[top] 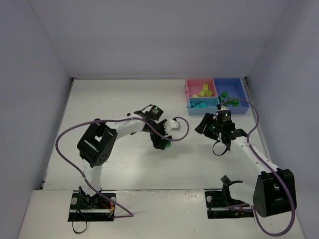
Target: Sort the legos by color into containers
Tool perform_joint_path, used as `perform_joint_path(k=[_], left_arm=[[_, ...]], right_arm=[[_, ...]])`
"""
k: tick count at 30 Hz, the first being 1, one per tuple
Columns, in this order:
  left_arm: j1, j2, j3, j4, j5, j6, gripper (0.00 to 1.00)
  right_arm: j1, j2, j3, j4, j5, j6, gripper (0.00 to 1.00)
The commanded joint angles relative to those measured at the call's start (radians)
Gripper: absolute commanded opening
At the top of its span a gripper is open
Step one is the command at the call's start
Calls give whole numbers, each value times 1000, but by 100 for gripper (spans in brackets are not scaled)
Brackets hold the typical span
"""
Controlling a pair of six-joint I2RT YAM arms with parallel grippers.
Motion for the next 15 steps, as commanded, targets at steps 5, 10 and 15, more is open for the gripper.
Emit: perform_joint_path(k=[5,10,15], left_arm=[[-2,-16,52,0,5,42,59],[-2,-24,20,55,31,27,52],[-1,-33,18,55,54,-13,26]], right_arm=[[-6,-14,-5,32,-38,-23,50],[-8,-1,-3,45,-60,-41,50],[-8,16,9,51,-115,-58,50]])
